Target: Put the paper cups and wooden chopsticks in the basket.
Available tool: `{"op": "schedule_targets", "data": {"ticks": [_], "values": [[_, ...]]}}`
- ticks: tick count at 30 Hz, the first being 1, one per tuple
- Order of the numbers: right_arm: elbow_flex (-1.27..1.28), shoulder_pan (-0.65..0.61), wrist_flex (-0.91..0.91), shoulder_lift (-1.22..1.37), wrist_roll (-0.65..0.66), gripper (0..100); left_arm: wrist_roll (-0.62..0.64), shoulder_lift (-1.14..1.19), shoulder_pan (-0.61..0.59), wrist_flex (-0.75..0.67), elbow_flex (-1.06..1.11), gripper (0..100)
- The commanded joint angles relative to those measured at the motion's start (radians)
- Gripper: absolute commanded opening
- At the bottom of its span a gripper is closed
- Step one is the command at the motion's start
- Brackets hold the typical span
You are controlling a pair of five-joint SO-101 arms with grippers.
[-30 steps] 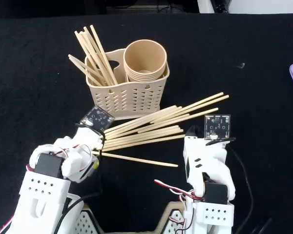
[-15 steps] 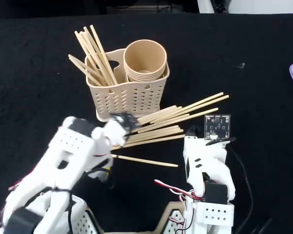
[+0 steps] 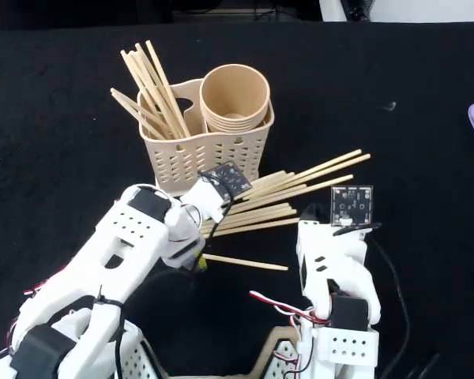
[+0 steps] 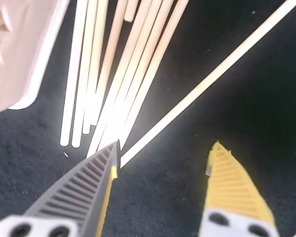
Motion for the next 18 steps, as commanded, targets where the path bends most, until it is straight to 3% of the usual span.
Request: {"op": "schedule_targets", "data": {"ticks": [1, 8, 18], "values": [[-0.002, 0.015, 0.006, -0.090, -0.005, 1.2, 0.003, 0.002, 0.002, -0.018, -0.041, 30], [-0.002, 0.015, 0.006, -0.087, -0.005, 1.2, 0.005, 0.002, -0.027, -0.124, 0.010, 30], [-0.002, 0.015, 0.006, -0.087, -0.005, 1.2, 0.005, 0.002, -0.033, -0.133, 0.019, 30]]}}
